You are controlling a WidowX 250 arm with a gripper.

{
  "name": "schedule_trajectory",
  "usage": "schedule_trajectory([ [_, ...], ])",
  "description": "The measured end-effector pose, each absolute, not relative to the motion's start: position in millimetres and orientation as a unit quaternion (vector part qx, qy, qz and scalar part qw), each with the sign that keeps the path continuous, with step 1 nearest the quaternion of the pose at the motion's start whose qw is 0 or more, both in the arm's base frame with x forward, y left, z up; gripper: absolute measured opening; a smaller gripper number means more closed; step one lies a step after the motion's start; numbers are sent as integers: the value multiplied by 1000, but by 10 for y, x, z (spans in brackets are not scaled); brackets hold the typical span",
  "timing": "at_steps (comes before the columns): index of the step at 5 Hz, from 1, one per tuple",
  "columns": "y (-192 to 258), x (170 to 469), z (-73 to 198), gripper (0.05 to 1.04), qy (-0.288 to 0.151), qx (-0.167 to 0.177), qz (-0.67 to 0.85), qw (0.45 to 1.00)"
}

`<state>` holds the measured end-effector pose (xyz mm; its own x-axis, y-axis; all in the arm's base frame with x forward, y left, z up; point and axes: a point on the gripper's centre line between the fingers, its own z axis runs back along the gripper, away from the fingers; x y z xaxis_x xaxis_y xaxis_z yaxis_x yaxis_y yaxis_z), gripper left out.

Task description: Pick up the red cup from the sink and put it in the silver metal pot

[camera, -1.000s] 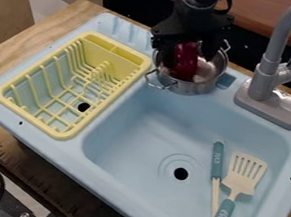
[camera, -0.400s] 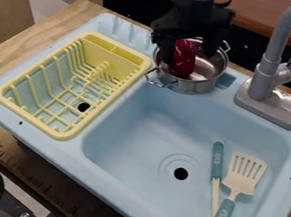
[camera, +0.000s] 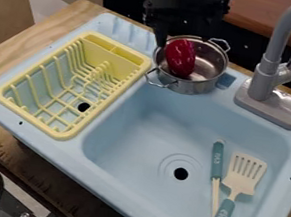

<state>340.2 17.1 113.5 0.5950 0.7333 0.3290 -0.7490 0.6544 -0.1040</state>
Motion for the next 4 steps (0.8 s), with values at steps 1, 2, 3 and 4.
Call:
schedule_trajectory([
  [1, 215, 3333, 1285, 999, -187, 16, 397, 898],
  [2, 267, 3197, 1375, 999, -189, 4, 385, 903],
  [3, 327, 3045, 1331, 999, -177, 9, 364, 915],
  [4, 382, 2898, 1361, 999, -179, 6, 346, 921],
])
